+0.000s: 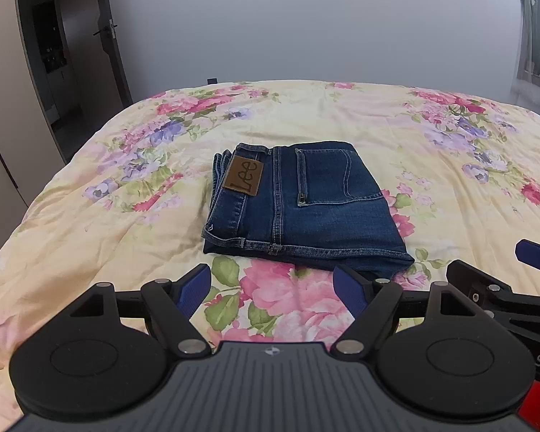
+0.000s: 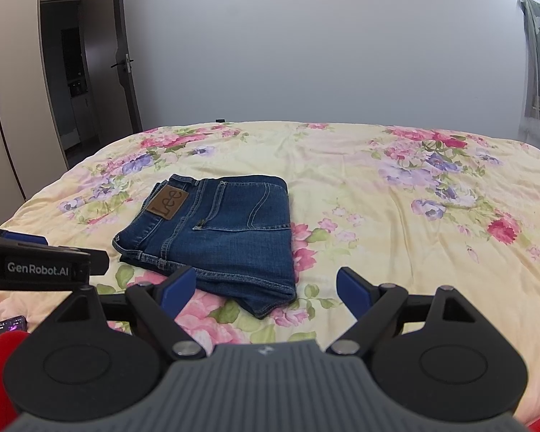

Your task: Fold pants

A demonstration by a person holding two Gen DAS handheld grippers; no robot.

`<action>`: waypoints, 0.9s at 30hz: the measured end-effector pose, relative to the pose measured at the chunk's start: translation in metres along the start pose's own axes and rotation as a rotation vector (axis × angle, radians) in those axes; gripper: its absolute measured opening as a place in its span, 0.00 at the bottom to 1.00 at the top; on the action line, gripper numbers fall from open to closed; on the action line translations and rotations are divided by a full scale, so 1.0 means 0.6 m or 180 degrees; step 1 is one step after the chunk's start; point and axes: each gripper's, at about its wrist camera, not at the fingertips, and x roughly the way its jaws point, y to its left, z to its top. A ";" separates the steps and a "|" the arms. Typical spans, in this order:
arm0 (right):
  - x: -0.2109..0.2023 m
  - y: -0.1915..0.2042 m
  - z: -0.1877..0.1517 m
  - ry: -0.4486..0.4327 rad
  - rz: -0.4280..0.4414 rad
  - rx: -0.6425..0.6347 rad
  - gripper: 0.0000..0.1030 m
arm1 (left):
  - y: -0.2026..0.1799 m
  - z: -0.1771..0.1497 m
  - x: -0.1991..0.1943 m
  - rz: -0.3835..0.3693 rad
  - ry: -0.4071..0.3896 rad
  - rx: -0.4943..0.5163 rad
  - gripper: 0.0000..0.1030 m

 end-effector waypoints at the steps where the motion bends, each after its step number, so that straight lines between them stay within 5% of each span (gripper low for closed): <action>1: 0.000 0.000 0.000 0.0002 0.0000 0.0002 0.79 | 0.001 0.000 -0.001 0.0000 -0.0004 -0.0003 0.88; 27: 0.011 0.003 -0.005 0.0065 0.0027 0.0002 0.79 | -0.007 0.000 -0.005 0.0013 -0.0057 0.0095 0.87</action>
